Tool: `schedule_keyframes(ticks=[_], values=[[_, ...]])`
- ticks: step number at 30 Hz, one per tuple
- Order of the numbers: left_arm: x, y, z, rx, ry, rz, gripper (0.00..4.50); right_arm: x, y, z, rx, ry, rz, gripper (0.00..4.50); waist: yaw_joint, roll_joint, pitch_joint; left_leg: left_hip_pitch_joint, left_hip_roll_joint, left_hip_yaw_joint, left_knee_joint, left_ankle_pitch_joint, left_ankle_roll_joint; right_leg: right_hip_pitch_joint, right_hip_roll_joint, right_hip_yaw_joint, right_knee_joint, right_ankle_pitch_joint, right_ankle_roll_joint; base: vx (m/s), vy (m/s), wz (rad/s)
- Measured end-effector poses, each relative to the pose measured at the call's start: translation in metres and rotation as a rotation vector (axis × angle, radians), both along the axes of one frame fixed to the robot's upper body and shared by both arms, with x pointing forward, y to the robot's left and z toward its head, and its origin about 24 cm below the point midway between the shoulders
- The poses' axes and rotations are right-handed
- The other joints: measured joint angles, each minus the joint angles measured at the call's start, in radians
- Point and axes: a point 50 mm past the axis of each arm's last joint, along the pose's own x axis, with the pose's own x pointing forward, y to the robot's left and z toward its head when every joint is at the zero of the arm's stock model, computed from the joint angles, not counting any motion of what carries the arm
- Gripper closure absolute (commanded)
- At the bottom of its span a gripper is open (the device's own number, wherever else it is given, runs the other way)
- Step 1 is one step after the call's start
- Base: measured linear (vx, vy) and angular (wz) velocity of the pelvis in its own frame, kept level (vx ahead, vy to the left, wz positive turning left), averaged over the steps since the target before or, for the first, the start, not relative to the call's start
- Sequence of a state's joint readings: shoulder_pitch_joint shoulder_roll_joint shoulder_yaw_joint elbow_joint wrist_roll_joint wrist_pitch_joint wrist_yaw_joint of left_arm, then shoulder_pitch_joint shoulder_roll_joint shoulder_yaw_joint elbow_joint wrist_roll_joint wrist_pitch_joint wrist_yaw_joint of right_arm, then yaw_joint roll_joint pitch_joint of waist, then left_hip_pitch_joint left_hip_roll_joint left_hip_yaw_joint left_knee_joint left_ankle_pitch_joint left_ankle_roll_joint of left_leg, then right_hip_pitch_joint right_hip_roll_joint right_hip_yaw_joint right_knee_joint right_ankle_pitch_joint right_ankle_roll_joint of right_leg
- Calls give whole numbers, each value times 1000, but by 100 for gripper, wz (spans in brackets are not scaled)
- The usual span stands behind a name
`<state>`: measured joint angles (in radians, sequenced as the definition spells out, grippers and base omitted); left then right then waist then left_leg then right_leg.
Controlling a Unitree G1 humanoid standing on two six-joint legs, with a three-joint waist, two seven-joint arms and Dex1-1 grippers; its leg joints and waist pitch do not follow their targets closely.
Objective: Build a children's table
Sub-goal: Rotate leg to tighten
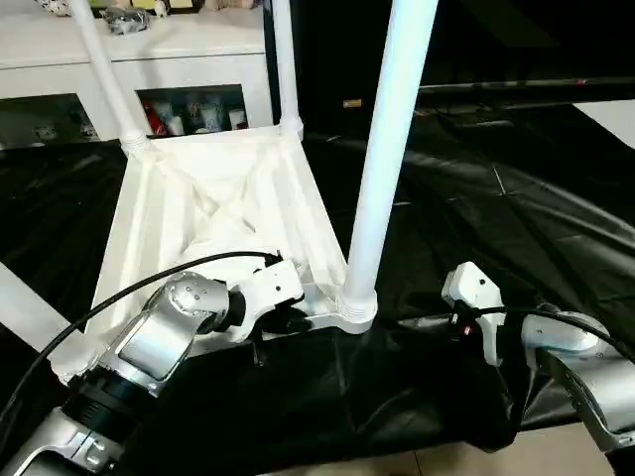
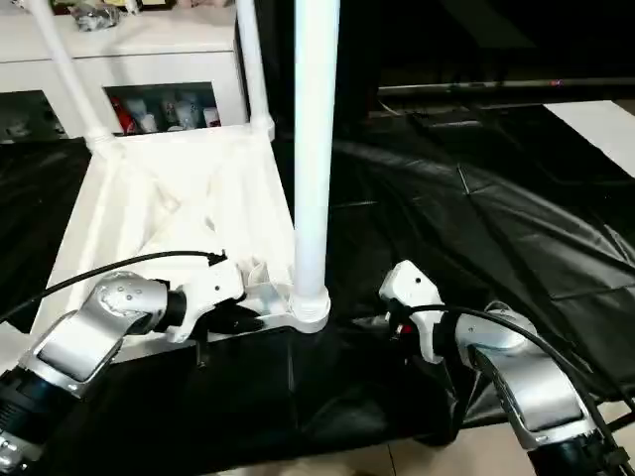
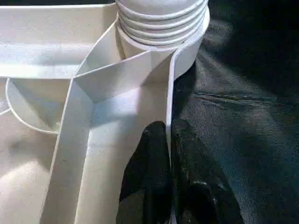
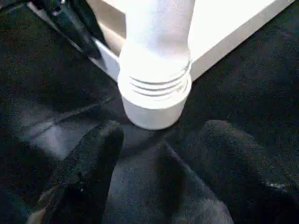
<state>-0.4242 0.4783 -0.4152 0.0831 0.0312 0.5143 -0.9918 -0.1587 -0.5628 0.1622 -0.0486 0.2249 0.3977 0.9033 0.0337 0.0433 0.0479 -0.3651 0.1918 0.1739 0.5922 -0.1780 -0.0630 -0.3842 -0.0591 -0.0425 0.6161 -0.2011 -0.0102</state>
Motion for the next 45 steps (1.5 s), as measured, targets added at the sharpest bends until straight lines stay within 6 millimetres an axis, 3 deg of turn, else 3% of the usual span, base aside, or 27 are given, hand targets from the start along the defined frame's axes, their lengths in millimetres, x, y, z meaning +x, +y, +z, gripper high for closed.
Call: schedule_keyframes(ticks=[5,18,32,33,42,45], values=[[3,-12,-3,-62,-44,14,450,7,3,-1,85,-23,-55,107,1,-2,1,-2,0,0,1,0,0,-1,0,0,-2,0,0,0,0,0],[3,-13,-10,-185,1,-26,450,22,5,-5,171,-67,-57,4,24,-5,1,-4,0,0,0,-2,4,-3,0,-1,-3,0,1,0,0,0],[8,-13,-12,-185,4,-51,450,41,27,-11,137,-119,-2,4,26,-8,0,-3,0,0,1,-2,3,-3,-1,-1,-1,0,0,0,0,0],[8,-13,-12,-185,3,-52,450,41,27,-12,137,-119,-1,31,26,-8,0,-3,0,0,1,-2,3,-3,-1,-1,-1,0,0,0,0,0],[8,-12,-12,-181,-3,-50,450,40,29,-19,147,-106,14,85,25,-10,0,-3,0,1,1,-2,3,-2,-1,-1,-1,0,0,0,0,0],[9,-12,-12,-181,-3,-50,450,39,28,-22,146,-103,17,122,25,-10,0,-3,0,1,1,-2,3,-2,-1,-1,-1,0,0,0,0,0]])
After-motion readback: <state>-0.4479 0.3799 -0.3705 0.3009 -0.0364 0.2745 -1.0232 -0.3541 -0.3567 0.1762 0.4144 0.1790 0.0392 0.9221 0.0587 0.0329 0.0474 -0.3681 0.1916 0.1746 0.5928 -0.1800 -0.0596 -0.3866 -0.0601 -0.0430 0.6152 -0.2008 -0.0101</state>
